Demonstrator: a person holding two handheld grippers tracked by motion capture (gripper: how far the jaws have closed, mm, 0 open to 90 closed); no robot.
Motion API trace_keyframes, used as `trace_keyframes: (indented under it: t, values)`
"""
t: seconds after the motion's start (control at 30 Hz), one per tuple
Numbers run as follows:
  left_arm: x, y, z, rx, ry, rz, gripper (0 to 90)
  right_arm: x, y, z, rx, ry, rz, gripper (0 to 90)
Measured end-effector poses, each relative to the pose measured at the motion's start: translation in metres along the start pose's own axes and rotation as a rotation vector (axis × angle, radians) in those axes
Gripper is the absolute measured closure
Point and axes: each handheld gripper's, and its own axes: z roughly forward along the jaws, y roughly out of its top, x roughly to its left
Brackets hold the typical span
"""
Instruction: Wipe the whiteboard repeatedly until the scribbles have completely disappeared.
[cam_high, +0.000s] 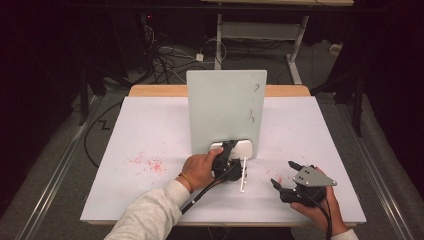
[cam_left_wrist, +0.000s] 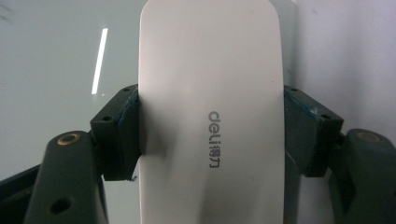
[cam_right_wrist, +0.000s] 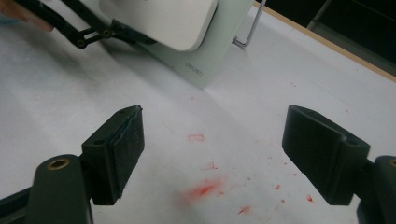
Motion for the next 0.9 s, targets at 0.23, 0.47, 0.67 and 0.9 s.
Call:
trace_keyframes:
  t: [0.23,0.47,0.67,0.9]
  values:
    - [-0.008,-0.014,-0.003,0.028,0.007,0.090,29.0,-0.001,-0.001,0.000,0.003,-0.004,-0.001,21.6]
    - [-0.020,0.001,0.004,0.036,0.030,0.121,29.1,0.000,0.000,0.001,0.003,-0.006,0.001,21.6]
    - [-0.023,0.022,0.012,0.025,0.042,0.110,29.1,-0.002,0.000,0.001,-0.001,-0.006,0.004,21.6]
    - [-0.025,0.044,0.020,0.018,0.046,0.108,29.0,-0.005,0.000,-0.002,-0.015,-0.016,0.027,21.5]
